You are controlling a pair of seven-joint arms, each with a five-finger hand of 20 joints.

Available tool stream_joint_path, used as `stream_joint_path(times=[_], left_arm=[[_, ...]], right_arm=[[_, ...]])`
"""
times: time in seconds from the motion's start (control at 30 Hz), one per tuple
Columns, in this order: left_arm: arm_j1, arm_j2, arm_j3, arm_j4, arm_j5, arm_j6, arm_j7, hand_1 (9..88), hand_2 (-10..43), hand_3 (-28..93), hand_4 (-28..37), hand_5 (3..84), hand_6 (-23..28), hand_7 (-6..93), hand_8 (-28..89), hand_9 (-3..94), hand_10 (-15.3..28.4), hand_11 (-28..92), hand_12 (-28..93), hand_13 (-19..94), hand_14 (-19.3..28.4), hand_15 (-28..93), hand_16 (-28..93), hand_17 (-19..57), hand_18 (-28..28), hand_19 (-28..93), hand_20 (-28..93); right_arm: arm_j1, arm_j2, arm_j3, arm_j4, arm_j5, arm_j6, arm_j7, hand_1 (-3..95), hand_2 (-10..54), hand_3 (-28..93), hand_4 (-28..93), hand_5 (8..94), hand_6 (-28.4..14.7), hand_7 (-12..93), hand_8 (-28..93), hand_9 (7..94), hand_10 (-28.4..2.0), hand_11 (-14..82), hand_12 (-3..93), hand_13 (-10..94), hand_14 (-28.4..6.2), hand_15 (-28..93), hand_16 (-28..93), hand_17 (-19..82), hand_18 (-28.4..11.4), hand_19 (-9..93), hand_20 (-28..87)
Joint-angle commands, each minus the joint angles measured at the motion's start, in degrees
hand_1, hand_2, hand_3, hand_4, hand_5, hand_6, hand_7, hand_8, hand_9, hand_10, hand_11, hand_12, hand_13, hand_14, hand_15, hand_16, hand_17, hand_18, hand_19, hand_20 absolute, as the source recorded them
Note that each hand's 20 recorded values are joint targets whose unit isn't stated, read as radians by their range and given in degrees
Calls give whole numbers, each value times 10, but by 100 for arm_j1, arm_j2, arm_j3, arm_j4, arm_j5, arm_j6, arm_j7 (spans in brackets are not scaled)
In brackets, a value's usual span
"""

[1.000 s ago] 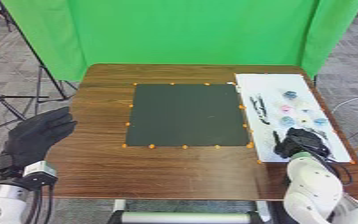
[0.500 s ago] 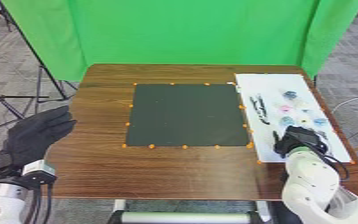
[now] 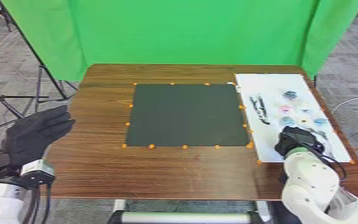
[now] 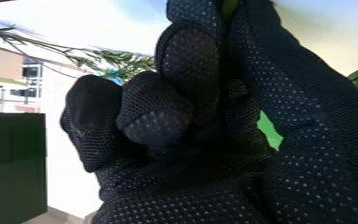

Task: Arrange flowers

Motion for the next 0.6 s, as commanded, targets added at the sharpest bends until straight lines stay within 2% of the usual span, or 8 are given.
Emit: stream_joint_path(times=[0.03, 0.17, 0.6], left_arm=[[180, 25, -95, -30, -17, -26, 77, 273, 45, 810, -172, 481, 134, 179, -99, 391, 218, 324, 97, 248, 282, 600, -131, -96, 239, 586, 98], [248, 48, -143, -49, -53, 17, 155, 272, 45, 810, -171, 481, 134, 179, -99, 391, 218, 325, 97, 248, 282, 599, -131, -96, 239, 586, 98], [382, 8, -237, -108, -62, 61, 136, 270, 44, 810, -173, 480, 135, 178, -99, 391, 219, 323, 97, 247, 282, 599, -130, -96, 238, 586, 98]], right_arm=[[-148, 124, -66, 57, 5, 569, -210, 547, -47, 740, -282, 787, -52, 355, 244, 810, -143, 580, 293, 812, -100, 747, 266, 636, -161, 932, 489], [102, 227, -57, -70, 49, 701, -218, 543, -52, 755, -282, 792, -55, 354, 248, 818, -144, 582, 293, 818, -99, 750, 267, 640, -162, 932, 499], [723, 405, -46, -346, 114, 765, -304, 535, -65, 778, -272, 804, -60, 345, 258, 828, -147, 584, 294, 828, -97, 753, 268, 649, -165, 932, 522]])
